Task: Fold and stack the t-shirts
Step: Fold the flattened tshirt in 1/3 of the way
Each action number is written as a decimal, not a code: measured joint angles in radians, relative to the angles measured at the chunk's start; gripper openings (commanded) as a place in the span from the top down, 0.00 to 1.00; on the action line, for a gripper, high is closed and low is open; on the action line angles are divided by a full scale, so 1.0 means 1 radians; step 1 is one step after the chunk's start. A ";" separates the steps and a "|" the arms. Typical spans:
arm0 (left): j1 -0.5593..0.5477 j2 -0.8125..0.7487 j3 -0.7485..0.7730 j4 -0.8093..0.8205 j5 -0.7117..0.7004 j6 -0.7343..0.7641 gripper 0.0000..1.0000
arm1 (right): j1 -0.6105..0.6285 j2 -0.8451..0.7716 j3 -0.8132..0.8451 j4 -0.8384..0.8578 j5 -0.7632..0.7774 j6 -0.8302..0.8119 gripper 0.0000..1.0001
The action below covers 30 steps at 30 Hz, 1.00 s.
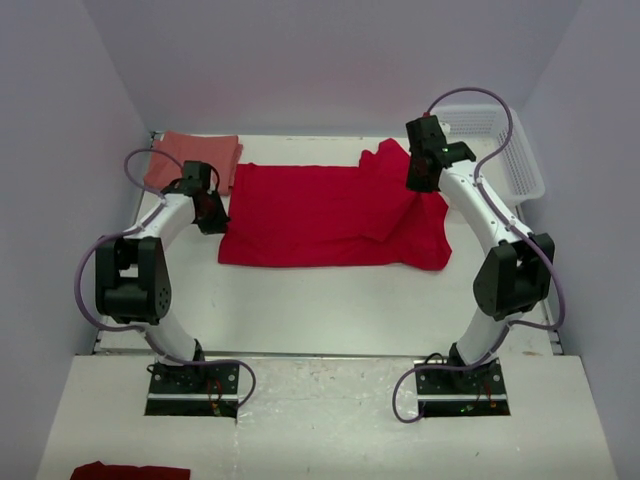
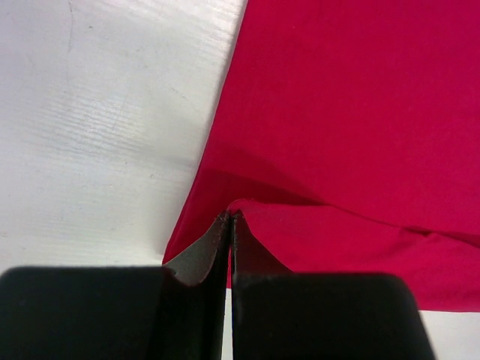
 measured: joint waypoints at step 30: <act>0.000 0.074 0.059 -0.001 -0.036 0.000 1.00 | -0.057 -0.003 -0.025 -0.011 0.022 -0.007 1.00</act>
